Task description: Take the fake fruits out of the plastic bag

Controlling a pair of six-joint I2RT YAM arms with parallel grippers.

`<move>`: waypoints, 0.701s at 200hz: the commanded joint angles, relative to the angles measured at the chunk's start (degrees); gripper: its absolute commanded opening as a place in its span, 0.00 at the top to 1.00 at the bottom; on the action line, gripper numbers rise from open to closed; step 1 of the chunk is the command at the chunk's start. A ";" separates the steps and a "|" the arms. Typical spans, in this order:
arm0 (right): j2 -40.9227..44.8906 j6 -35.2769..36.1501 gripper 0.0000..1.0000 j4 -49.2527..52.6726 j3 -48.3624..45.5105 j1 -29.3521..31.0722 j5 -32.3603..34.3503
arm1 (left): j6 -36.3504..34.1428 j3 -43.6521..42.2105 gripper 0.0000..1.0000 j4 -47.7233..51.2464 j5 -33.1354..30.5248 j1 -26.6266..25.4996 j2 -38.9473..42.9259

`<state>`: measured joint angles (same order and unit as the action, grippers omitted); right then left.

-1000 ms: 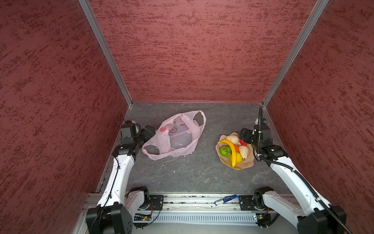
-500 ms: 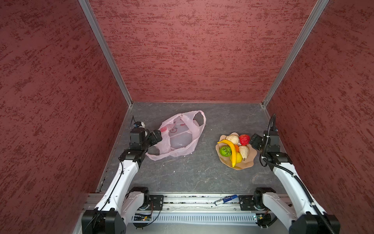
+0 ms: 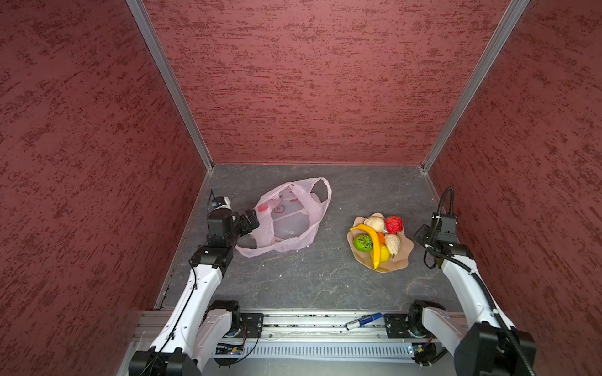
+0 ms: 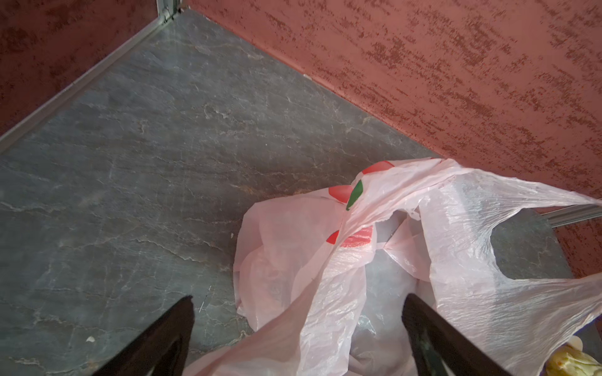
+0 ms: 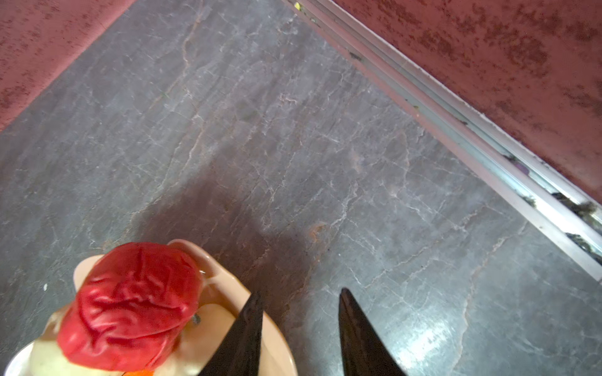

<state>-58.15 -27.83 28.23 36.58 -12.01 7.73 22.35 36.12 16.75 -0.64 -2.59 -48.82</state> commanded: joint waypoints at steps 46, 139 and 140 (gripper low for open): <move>-6.66 3.05 0.61 -2.64 -0.19 -2.26 -3.63 | -1.50 3.54 0.00 1.84 -2.17 -0.07 1.70; -13.10 4.06 0.63 -6.26 0.77 -2.65 -9.37 | -1.34 4.32 0.00 3.01 -2.15 -0.15 3.93; -13.11 4.08 0.63 -6.26 0.77 -2.62 -9.38 | -1.34 4.32 0.00 3.02 -2.16 -0.14 3.96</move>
<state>-70.59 -24.71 24.25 36.58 -14.26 0.49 22.00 38.81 18.98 -2.07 -2.59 -45.84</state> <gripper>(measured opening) 0.377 0.996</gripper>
